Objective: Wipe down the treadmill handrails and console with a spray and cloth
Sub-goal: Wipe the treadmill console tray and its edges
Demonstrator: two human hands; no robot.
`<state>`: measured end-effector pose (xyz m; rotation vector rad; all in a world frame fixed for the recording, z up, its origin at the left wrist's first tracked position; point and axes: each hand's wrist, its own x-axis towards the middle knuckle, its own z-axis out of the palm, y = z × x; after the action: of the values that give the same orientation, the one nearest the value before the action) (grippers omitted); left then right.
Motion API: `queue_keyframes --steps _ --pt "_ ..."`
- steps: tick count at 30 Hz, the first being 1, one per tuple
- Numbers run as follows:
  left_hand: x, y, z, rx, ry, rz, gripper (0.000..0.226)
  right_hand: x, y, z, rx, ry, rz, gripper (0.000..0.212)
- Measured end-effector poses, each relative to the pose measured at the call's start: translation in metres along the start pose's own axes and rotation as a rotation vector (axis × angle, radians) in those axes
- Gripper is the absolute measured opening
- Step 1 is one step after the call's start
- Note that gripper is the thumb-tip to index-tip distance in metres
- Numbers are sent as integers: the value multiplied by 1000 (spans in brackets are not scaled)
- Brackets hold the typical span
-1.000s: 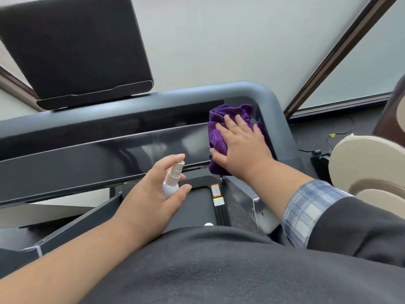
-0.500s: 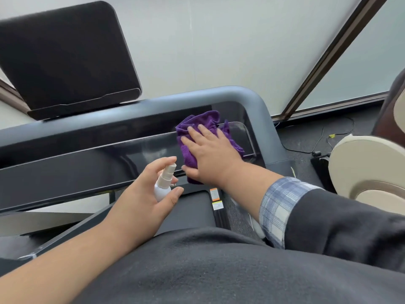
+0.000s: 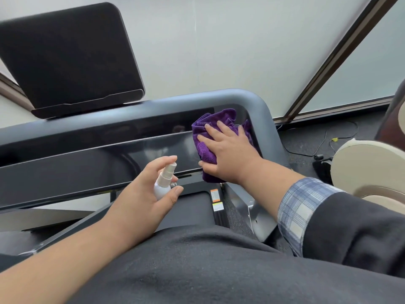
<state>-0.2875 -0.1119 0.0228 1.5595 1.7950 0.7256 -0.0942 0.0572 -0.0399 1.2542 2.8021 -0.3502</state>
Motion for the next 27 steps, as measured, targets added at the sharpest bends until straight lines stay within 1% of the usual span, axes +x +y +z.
queue_keyframes --steps 4,9,16,19,21,23,27 --pt "-3 -3 -3 -8 12 -36 54 7 -5 0 -12 -28 -67 82" --pt "-5 -5 -6 29 8 -49 56 20 -26 3 -9 -38 -134 84" --pt "-7 -8 -15 3 15 -34 58 18 -27 6 1 -1 -104 91" --pt "-10 -12 -20 15 30 -32 63 21 -34 9 -20 -3 -78 91" --pt "-14 -17 -23 22 51 -37 66 24 -42 10 -25 -16 -58 93" --pt "-19 -23 -26 16 77 -61 63 29 -54 12 -26 -30 -47 95" --pt "-28 -34 -35 -2 126 -96 63 41 -88 17 -34 -38 -62 97"
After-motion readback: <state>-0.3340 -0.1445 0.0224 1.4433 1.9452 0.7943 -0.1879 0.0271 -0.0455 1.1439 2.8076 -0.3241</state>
